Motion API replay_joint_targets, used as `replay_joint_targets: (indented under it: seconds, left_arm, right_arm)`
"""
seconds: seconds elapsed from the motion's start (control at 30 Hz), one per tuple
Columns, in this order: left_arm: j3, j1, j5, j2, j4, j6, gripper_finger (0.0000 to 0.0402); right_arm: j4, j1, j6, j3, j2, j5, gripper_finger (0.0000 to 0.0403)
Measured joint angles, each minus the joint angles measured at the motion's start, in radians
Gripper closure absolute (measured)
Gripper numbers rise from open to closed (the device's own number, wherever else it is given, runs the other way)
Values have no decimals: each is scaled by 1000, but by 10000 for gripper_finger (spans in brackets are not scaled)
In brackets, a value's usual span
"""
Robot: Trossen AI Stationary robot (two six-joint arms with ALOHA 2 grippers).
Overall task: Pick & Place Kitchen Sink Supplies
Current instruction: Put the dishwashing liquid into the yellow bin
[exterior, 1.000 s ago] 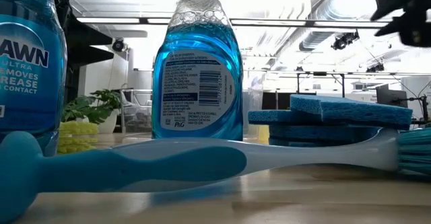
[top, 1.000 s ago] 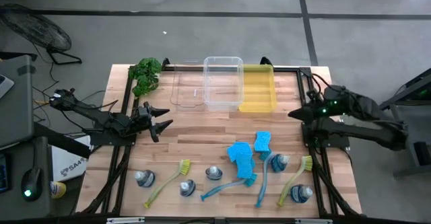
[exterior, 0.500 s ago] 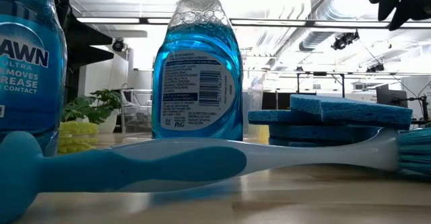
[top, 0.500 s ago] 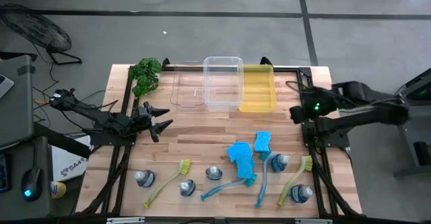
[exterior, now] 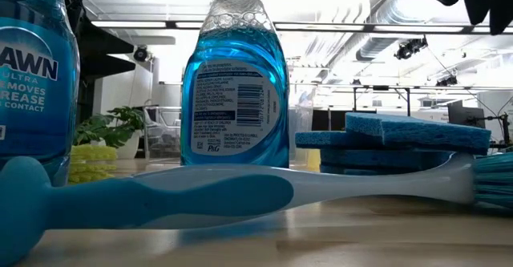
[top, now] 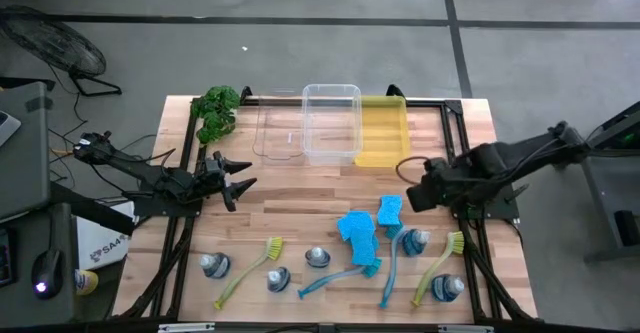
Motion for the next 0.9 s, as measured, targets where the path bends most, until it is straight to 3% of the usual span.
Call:
replay_joint_targets:
  seconds: [0.4, 0.9]
  left_arm:
    - [0, 0, 0, 0, 0, 0, 138]
    - [0, 0, 0, 0, 0, 0, 138]
  right_arm:
    - [26, 165, 253, 0, 84, -25, 256]
    - [41, 298, 332, 0, 89, -22, 165]
